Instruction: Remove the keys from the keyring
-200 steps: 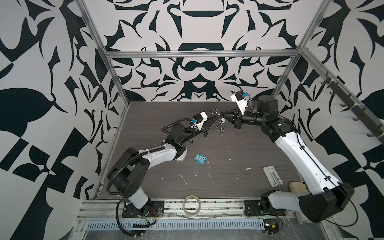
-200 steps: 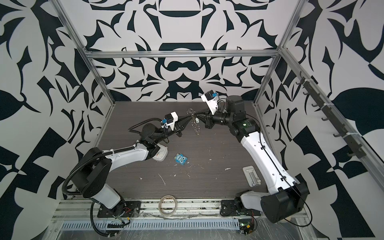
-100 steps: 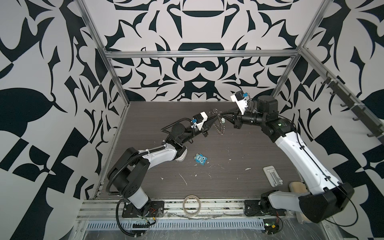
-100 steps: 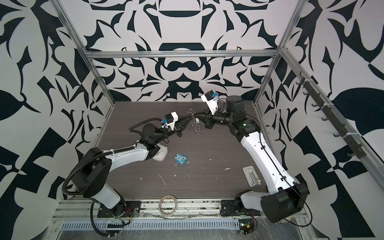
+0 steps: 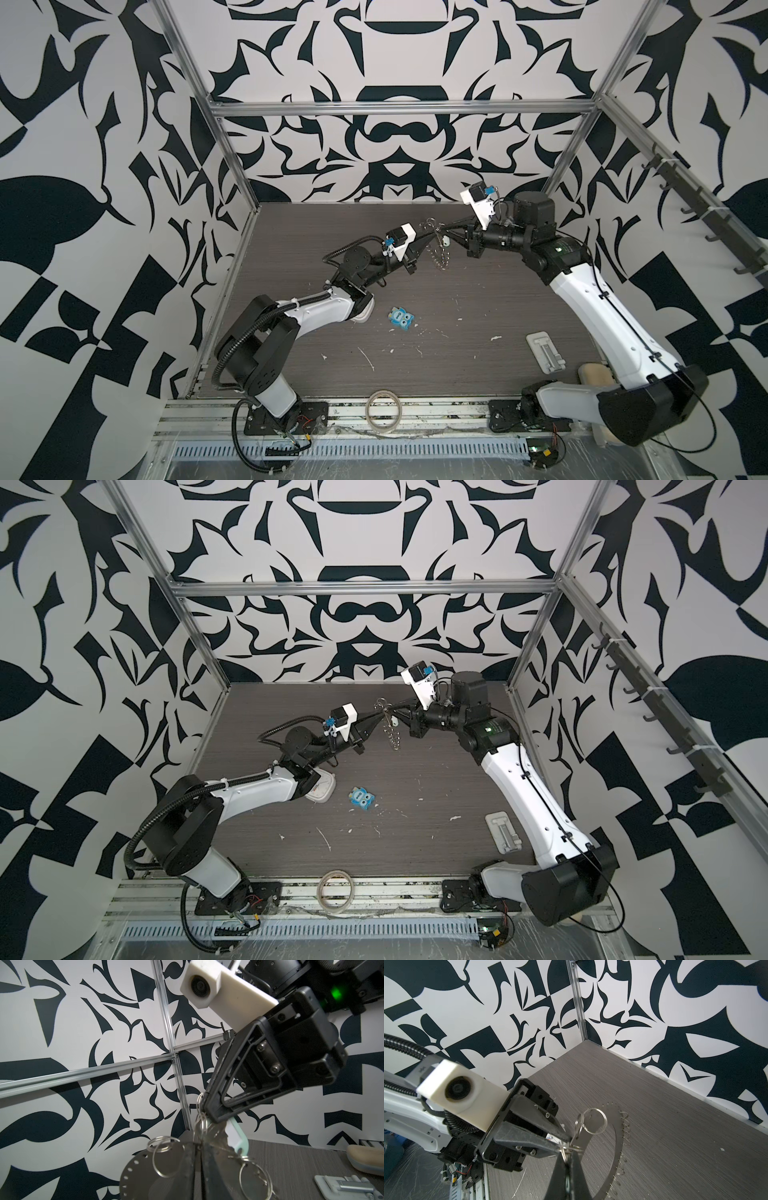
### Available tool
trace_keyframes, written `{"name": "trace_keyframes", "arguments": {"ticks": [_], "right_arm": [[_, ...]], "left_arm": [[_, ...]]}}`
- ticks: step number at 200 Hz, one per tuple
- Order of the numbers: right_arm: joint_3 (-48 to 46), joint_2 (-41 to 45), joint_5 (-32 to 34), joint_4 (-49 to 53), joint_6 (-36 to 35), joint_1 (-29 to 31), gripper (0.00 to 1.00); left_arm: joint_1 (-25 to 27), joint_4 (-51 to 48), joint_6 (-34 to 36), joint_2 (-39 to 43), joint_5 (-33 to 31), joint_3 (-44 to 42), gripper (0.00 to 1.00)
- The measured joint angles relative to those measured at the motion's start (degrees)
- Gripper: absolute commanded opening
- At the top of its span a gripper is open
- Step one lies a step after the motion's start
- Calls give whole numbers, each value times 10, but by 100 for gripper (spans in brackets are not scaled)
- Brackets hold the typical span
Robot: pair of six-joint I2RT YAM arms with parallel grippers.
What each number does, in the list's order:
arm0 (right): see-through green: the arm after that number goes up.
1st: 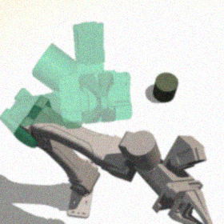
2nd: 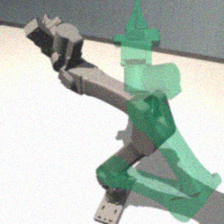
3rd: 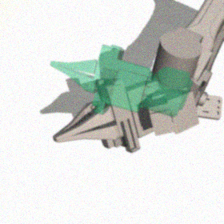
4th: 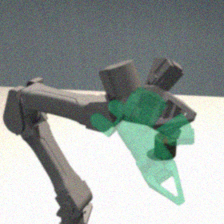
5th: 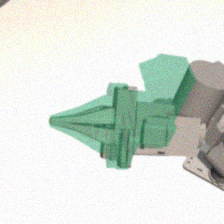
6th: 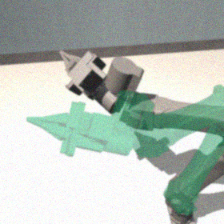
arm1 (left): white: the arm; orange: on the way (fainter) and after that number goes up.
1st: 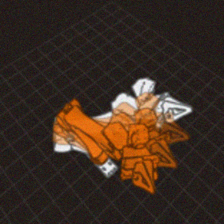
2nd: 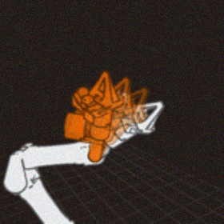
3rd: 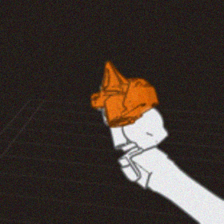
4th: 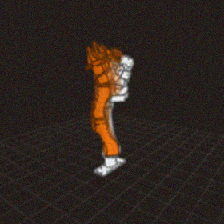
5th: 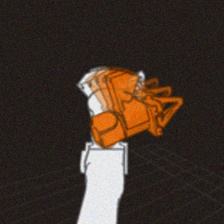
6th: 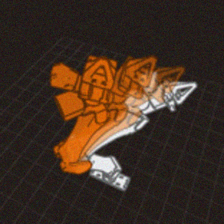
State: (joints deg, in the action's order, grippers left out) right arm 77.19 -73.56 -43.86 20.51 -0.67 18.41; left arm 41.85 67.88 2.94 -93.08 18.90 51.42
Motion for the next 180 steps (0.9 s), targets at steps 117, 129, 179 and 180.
{"name": "trace_keyframes", "arguments": {"ticks": [117,129,179,180], "right_arm": [[28,-16,34,54,-42,14,0],[34,-19,40,64,-49,15,0],[43,-27,77,89,-75,32,0],[43,-27,78,89,-76,32,0]], "left_arm": [[10,-181,21,65,-40,15,0],[11,-221,25,74,-53,25,0],[16,-308,26,92,-86,40,0],[16,-310,26,92,-86,40,0]]}}
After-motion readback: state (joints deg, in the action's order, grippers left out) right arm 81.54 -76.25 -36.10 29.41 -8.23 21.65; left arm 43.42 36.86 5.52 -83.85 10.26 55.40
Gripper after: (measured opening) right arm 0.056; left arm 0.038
